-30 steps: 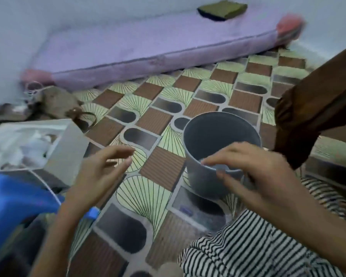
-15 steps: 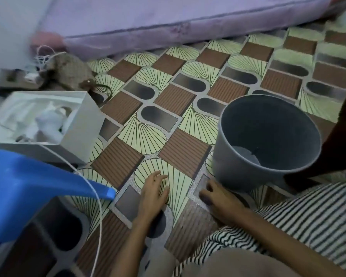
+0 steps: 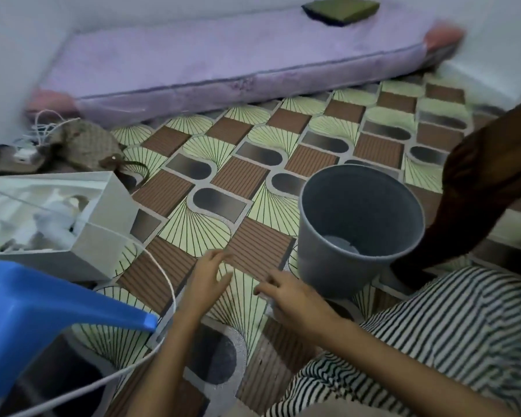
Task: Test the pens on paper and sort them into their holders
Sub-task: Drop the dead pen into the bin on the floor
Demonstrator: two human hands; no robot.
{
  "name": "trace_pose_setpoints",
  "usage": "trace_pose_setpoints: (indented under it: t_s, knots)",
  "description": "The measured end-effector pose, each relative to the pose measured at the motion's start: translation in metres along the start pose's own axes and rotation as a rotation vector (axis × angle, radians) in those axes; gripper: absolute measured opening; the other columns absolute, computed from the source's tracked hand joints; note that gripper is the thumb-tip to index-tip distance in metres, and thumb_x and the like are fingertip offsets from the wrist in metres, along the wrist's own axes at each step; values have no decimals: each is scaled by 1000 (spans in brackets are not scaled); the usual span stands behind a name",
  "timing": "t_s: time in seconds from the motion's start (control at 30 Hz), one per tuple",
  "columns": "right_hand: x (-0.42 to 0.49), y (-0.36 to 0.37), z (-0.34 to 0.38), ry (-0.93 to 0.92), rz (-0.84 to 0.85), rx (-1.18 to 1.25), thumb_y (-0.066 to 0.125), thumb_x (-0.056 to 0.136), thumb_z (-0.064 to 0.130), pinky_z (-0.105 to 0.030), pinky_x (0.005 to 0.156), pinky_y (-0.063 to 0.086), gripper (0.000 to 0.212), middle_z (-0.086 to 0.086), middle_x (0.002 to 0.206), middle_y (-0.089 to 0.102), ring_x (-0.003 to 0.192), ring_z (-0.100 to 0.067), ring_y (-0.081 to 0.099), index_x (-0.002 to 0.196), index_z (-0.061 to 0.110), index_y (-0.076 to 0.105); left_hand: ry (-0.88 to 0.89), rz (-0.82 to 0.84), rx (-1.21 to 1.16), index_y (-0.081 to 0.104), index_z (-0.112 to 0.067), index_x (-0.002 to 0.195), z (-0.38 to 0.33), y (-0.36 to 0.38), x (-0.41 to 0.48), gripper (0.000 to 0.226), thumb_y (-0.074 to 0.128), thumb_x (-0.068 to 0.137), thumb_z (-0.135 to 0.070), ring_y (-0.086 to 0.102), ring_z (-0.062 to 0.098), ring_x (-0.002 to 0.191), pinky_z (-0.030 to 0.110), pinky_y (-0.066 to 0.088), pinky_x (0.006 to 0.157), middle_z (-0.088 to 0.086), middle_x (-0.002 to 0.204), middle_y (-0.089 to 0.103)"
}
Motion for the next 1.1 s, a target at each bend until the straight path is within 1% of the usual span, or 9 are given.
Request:
trace_pose_setpoints:
  t_s: [0.07, 0.17, 0.3, 0.4, 0.5, 0.63, 0.8, 0.93, 1.1]
  knots:
    - [-2, -23, 22, -84, -148, -41, 53, 91, 4, -25, 79, 44, 37, -7, 116, 51, 102, -19, 51, 127, 15, 52, 89, -70, -19, 53, -19, 127, -27, -33, 21, 40, 61, 88, -19, 44, 8, 115, 22, 34, 94, -6, 124, 47]
    - [-13, -67, 37, -153, -335, -96, 73, 73, 3, -24, 59, 50, 38, -6, 95, 58, 82, -17, 56, 109, 13, 63, 211, -180, -26, 54, -15, 126, -74, -75, 51, 41, 63, 87, -19, 50, 16, 113, 31, 41, 96, 2, 125, 51]
    - [-36, -132, 28, -64, -471, -166, 75, 71, 3, -26, 51, 48, 40, -5, 90, 56, 80, -20, 55, 108, 14, 64, 379, -262, -70, 58, -13, 122, -151, -105, 78, 36, 63, 86, -16, 50, 12, 107, 25, 38, 92, 4, 119, 55]
    - [-64, -182, 12, 41, -598, -229, 69, 75, -2, -28, 58, 48, 36, -6, 92, 58, 83, -22, 57, 108, 12, 66, 549, -251, -88, 60, -16, 118, -213, -114, 90, 34, 65, 85, -17, 54, 15, 106, 26, 41, 92, 2, 117, 58]
    - [-101, -233, -1, 147, -737, -301, 61, 81, 0, -35, 69, 49, 36, -7, 99, 56, 91, -24, 54, 114, 15, 64, 752, -217, -65, 62, -14, 115, -279, -122, 97, 34, 61, 84, -25, 56, 13, 100, 14, 34, 83, 3, 113, 61]
    - [-165, -296, -12, 297, -867, -428, 57, 82, 1, -33, 77, 45, 36, -9, 105, 55, 97, -26, 53, 115, 14, 64, 986, -149, -84, 63, -14, 113, -375, -127, 93, 37, 58, 81, -32, 57, 12, 99, 22, 39, 82, 1, 110, 61]
    - [-247, -353, -22, 521, -955, -504, 55, 86, 5, -38, 81, 48, 36, -9, 109, 54, 98, -25, 54, 119, 19, 62, 1262, -69, -113, 64, -14, 112, -485, -112, 74, 38, 55, 80, -33, 52, 2, 91, 6, 34, 76, -2, 103, 60]
    - [-321, -381, -37, 722, -982, -583, 52, 84, -1, -32, 76, 47, 41, -9, 108, 55, 94, -24, 55, 118, 18, 63, 1458, 11, -120, 64, -18, 113, -573, -81, 54, 50, 48, 78, -49, 56, 9, 94, 20, 39, 80, -6, 105, 60]
    - [-408, -392, -66, 943, -933, -593, 57, 83, -1, -23, 66, 40, 30, -3, 97, 54, 81, -14, 51, 109, 12, 66, 1644, 164, -96, 62, -16, 117, -663, -32, 23, 29, 61, 89, -25, 56, 12, 99, 24, 42, 87, -6, 110, 57]
Point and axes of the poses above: each hand's wrist, its own x-axis towards the middle knuckle, its own y-axis out of the palm, z = x × y, the point moved 2 cm from there along x, towards the middle knuckle
